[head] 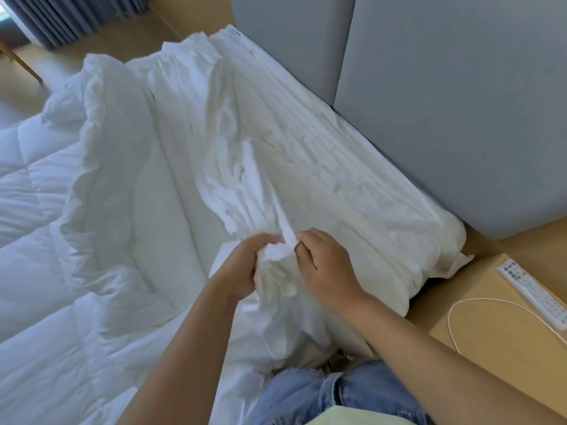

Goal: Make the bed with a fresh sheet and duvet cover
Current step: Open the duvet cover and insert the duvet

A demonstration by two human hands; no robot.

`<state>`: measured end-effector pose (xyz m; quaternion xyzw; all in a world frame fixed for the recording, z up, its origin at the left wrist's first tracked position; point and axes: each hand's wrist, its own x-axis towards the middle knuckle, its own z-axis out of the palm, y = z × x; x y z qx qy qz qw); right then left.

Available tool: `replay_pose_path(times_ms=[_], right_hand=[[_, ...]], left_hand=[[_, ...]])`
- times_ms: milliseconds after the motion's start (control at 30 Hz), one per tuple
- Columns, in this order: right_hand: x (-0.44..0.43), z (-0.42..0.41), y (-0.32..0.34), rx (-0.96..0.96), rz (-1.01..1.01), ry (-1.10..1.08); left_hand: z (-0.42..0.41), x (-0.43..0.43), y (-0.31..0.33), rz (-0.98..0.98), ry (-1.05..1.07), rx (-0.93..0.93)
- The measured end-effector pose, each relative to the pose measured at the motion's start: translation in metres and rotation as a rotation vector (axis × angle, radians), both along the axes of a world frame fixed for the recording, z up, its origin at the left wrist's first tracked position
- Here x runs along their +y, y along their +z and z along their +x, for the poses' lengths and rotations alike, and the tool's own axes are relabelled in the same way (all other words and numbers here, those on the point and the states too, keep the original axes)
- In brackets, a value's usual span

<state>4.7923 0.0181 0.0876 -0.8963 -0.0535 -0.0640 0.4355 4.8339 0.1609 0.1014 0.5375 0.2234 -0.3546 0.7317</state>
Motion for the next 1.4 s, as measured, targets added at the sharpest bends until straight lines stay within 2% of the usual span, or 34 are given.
replay_pose_path(times_ms=[67, 200, 267, 367, 433, 467, 533, 600, 700, 833, 1033, 1100, 1167, 1233, 1333, 1400], right_hand=[[0.012, 0.002, 0.016, -0.049, 0.027, 0.041], [0.028, -0.002, 0.024, -0.144, 0.044, 0.086], [0.028, -0.005, 0.019, -0.134, 0.079, 0.109], [0.011, -0.001, 0.013, 0.017, 0.286, -0.045], [-0.011, 0.006, 0.008, 0.073, 0.294, -0.207], [-0.022, 0.009, 0.005, 0.153, 0.222, -0.180], [-0.037, 0.013, -0.004, 0.405, 0.010, 0.087], [-0.039, 0.014, -0.012, 0.517, -0.076, 0.259], [-0.024, 0.014, -0.019, 0.423, -0.022, 0.196], [-0.015, 0.024, -0.016, 0.320, -0.028, 0.059], [-0.007, 0.039, -0.003, 0.199, -0.113, 0.141], [-0.012, 0.044, 0.000, 0.168, -0.071, 0.036], [-0.022, 0.048, 0.006, 0.053, -0.014, -0.112], [-0.023, 0.050, 0.023, -0.087, 0.029, -0.163], [0.001, 0.048, 0.045, -0.203, 0.054, 0.035], [0.022, 0.045, 0.055, -0.138, 0.143, 0.146]], left_hand=[[0.009, -0.003, 0.018, -0.176, 0.035, 0.047], [0.015, -0.009, 0.034, 0.019, -0.200, 0.109], [0.018, -0.011, 0.036, 0.160, -0.199, 0.058], [0.021, -0.011, 0.028, 0.209, -0.053, 0.003], [0.017, -0.011, 0.028, 0.171, 0.004, -0.016], [0.014, -0.010, 0.030, 0.148, 0.028, -0.017], [0.008, -0.009, 0.038, 0.086, 0.075, -0.029], [0.005, -0.008, 0.044, 0.044, 0.123, -0.035], [0.007, -0.001, 0.045, 0.082, 0.027, -0.003], [0.010, 0.000, 0.048, 0.185, 0.017, -0.025], [0.008, -0.004, 0.049, 0.152, -0.014, 0.018], [0.010, -0.004, 0.048, 0.220, 0.001, 0.023], [0.012, -0.002, 0.044, 0.227, -0.040, 0.003], [0.012, 0.002, 0.040, 0.220, -0.112, -0.015], [0.012, 0.001, 0.039, 0.112, -0.135, -0.050], [0.015, -0.002, 0.040, -0.043, -0.004, -0.087]])
